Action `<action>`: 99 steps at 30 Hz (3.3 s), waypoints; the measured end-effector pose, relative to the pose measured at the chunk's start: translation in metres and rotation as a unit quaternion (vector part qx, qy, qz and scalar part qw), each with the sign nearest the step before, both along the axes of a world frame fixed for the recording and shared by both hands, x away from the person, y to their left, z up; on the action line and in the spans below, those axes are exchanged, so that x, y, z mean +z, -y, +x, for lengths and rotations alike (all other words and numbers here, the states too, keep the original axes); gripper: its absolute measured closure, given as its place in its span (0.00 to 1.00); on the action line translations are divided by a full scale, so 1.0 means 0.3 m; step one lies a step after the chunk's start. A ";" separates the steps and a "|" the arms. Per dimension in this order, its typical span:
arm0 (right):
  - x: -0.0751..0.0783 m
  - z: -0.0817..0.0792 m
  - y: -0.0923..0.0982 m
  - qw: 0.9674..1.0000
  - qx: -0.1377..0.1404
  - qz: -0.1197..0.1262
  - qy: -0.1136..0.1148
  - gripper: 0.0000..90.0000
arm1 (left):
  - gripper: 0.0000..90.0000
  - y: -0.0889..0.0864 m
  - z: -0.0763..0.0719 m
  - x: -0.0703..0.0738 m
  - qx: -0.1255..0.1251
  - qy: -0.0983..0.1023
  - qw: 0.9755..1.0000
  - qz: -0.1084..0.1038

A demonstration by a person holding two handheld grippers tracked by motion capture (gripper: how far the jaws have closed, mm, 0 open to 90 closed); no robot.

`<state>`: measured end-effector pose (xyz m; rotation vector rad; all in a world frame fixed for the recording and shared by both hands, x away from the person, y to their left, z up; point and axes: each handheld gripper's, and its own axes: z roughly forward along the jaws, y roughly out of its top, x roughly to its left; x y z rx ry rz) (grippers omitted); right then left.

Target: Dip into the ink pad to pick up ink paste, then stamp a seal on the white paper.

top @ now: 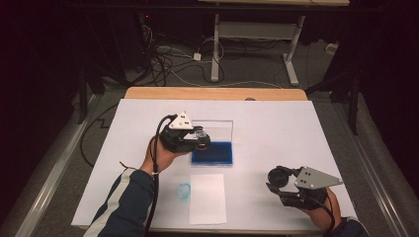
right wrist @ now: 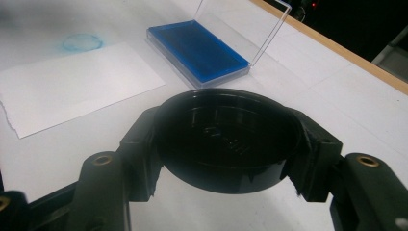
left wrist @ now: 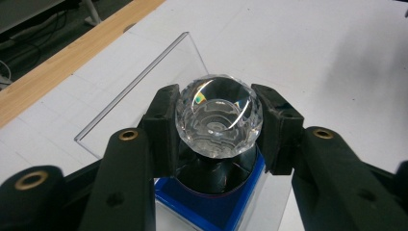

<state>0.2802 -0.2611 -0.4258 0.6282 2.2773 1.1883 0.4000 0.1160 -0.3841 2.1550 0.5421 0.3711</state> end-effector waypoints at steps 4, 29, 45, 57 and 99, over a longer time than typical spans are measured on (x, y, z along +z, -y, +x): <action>0.000 -0.004 0.005 1.000 -0.001 0.000 0.000 0.43 | 0.60 -0.004 -0.016 0.010 -0.005 0.003 1.000 0.000; -0.009 -0.005 -0.011 1.000 0.001 -0.009 -0.003 0.43 | 0.60 -0.072 -0.145 -0.004 -0.029 0.011 1.000 0.002; -0.009 -0.008 -0.010 1.000 0.001 -0.011 0.000 0.43 | 0.60 -0.077 -0.229 -0.029 -0.051 0.018 0.998 -0.011; -0.010 -0.007 -0.011 1.000 0.000 -0.012 0.001 0.43 | 0.60 -0.050 -0.296 -0.048 -0.081 0.013 0.997 0.000; -0.009 -0.008 -0.010 1.000 -0.001 -0.014 0.000 0.43 | 0.60 0.041 -0.324 -0.188 -0.128 -0.052 0.990 0.032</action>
